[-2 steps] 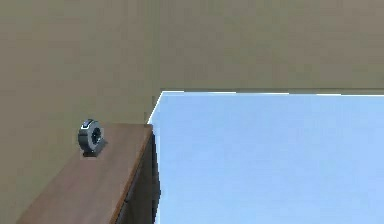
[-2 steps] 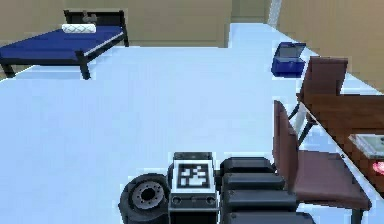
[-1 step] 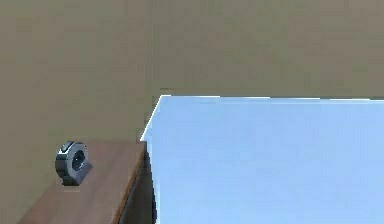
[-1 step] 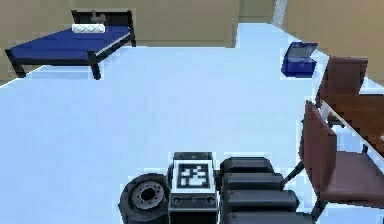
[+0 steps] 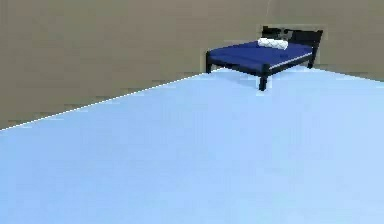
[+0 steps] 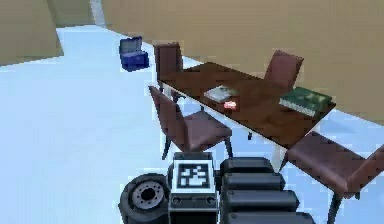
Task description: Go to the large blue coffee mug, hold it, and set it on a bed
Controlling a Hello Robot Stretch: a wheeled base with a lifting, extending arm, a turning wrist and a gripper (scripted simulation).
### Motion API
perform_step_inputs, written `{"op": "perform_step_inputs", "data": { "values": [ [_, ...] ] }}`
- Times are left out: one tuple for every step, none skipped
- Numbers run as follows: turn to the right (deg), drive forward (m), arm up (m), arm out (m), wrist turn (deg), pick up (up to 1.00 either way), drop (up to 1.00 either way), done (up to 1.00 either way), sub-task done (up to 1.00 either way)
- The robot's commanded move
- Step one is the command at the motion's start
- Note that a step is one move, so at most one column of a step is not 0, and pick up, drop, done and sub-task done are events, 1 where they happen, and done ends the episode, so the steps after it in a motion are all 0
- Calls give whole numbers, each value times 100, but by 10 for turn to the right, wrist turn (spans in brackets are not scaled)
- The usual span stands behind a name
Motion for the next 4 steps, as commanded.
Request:
{"op": "perform_step_inputs", "data": {
  "values": [
    [450, 0, 0, 0, 0, 0, 0, 0, 0],
    [90, 0, 0, 0, 0, 0, 0, 0, 0],
    [0, 15, 0, 0, 0, 0, 0, 0, 0],
    [-180, 0, 0, 0, 0, 0, 0, 0, 0]
  ]
}}
